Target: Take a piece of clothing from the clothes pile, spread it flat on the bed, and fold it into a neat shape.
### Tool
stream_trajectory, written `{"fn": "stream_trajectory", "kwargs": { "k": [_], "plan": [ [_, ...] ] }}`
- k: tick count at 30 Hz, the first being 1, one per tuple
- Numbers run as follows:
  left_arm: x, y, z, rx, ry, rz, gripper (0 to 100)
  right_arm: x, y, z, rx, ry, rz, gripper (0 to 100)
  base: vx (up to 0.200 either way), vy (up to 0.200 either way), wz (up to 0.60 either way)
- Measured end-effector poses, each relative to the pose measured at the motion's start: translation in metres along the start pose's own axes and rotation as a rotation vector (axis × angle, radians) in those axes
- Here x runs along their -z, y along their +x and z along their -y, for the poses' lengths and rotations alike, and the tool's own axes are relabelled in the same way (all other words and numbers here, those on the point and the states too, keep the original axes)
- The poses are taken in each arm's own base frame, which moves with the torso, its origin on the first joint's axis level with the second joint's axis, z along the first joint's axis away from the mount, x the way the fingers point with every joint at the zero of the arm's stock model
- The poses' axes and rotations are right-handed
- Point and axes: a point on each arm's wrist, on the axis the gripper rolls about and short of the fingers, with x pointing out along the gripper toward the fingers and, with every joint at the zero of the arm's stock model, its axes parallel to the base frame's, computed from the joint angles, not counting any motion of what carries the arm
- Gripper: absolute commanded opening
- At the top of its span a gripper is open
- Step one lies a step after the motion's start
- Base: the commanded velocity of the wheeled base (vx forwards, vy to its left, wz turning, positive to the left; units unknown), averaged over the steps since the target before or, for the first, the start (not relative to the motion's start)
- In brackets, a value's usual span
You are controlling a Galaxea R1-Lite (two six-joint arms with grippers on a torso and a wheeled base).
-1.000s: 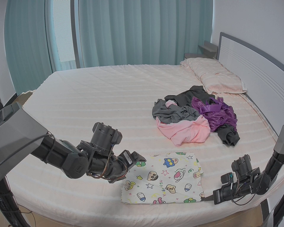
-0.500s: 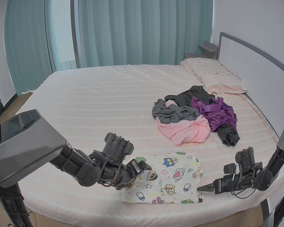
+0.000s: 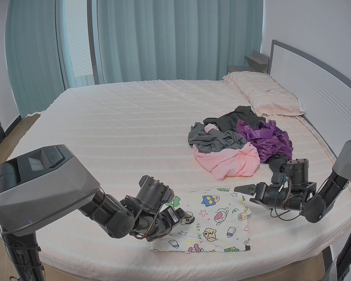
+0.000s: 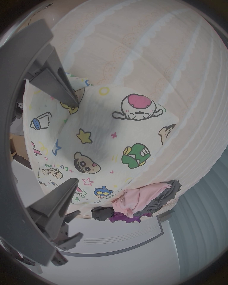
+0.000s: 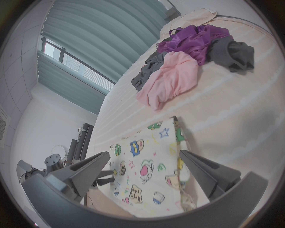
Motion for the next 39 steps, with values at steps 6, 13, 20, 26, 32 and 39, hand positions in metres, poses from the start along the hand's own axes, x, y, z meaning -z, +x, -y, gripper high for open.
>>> {"fn": "stream_trajectory", "kwargs": {
  "k": [6, 13, 20, 26, 32, 39],
  "plan": [
    [-0.001, -0.005, -0.001, -0.002, -0.004, 0.018, 100, -0.012, 0.03, 0.003, -0.002, -0.005, 0.029, 100, 0.0, 0.0, 0.0],
    [0.002, -0.012, -0.001, -0.01, 0.006, 0.039, 100, -0.016, 0.062, 0.009, 0.037, -0.012, 0.058, 100, 0.0, 0.0, 0.0],
    [0.002, -0.013, -0.001, -0.01, 0.009, 0.038, 100, -0.015, 0.075, 0.014, 0.043, -0.009, 0.052, 0, 0.0, 0.0, 0.0],
    [0.002, -0.012, -0.001, -0.011, 0.009, 0.038, 100, -0.017, 0.078, 0.02, 0.057, -0.001, 0.055, 0, 0.0, 0.0, 0.0],
    [0.002, -0.012, -0.002, -0.012, 0.008, 0.037, 100, -0.02, 0.078, 0.024, 0.064, 0.006, 0.066, 0, 0.0, 0.0, 0.0],
    [0.003, -0.009, -0.003, -0.019, 0.008, 0.033, 100, -0.026, 0.074, 0.03, 0.076, 0.017, 0.086, 0, 0.0, 0.0, 0.0]
  ]
}}
